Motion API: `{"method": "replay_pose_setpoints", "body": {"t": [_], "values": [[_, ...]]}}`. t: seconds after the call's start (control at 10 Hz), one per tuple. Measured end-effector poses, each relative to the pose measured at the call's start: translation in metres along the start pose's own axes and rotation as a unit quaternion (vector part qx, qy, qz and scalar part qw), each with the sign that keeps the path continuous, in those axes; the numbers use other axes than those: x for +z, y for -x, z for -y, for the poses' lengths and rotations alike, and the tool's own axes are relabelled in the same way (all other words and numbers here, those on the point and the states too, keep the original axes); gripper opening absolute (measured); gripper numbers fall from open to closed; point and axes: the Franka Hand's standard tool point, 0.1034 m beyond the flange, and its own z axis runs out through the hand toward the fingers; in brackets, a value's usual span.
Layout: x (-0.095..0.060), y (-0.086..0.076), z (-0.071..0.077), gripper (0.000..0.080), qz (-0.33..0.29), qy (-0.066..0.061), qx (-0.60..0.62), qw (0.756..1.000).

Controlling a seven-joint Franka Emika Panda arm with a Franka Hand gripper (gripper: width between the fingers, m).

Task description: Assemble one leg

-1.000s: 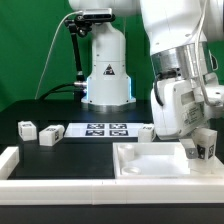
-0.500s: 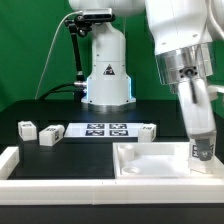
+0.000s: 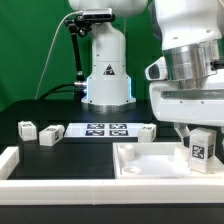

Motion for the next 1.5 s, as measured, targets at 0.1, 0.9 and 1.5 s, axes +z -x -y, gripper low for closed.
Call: {"method": "replay_pose_setpoints", "body": {"t": [0.1,0.9,1.5], "values": [[0.0,-0.001,0.0,0.0649,-0.001,0.0,-0.045,0.999],[-0.001,-0.009,-0.004,0.0288,-0.005,0.0,-0.163,0.987],[-0.002,-0.01,-0.005,0.0288,-0.009,-0.009,0.028,1.0]]}}
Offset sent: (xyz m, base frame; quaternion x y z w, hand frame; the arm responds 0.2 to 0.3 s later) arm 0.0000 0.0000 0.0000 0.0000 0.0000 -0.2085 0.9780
